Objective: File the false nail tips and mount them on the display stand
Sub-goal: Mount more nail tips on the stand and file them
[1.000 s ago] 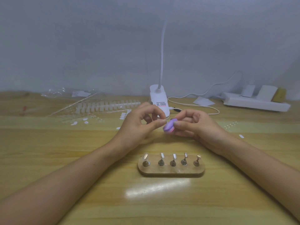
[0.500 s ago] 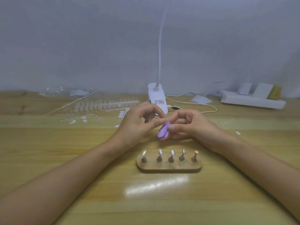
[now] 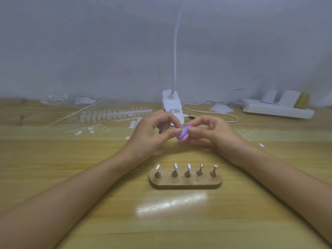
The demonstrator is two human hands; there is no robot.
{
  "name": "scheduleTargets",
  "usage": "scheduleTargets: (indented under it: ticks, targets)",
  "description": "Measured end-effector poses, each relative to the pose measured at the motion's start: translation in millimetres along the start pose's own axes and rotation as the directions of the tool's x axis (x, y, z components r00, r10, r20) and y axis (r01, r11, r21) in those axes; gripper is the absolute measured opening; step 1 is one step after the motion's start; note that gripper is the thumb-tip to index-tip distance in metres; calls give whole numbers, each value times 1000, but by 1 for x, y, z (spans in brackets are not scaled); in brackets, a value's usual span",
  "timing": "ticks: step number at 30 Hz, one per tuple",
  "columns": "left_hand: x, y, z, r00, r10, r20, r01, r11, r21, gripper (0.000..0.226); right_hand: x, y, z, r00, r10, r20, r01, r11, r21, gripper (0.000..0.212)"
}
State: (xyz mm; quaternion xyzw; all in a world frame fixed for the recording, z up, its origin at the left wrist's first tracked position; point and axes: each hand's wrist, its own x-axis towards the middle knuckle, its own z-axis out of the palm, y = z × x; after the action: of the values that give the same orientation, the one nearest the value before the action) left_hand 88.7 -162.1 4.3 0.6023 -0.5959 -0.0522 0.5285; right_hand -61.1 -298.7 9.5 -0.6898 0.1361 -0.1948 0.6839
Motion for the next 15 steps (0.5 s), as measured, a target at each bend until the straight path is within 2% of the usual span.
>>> scheduleTargets:
  ticks: [2,6,10,11,13,15]
  targets:
    - [0,0,1,1000,9,16,-10,1000,9,7,2,0,-4,999,-11,-44,13,999,47,16]
    - [-1,-1,1,1000,7,19,-7,1000,4,5,1,-3,-6,999,25,24,-26,998,50,20]
    - [0,-2,0,1000,-17,5,18,1000,-14,4,-2,-2,-3,992,31,120,-26,999,-45,9]
    - [1,-3,1,1000,-13,21,13,1000,-6,5,-1,-1,-3,994,17,110,-14,999,-33,9]
    - [0,-3,1,999,-15,32,15,1000,-13,6,-1,-1,-4,1000,-17,-9,17,998,61,12]
    - [0,-3,1,1000,-21,7,21,999,-28,6,0,-1,-5,1000,-11,3,10,998,58,12]
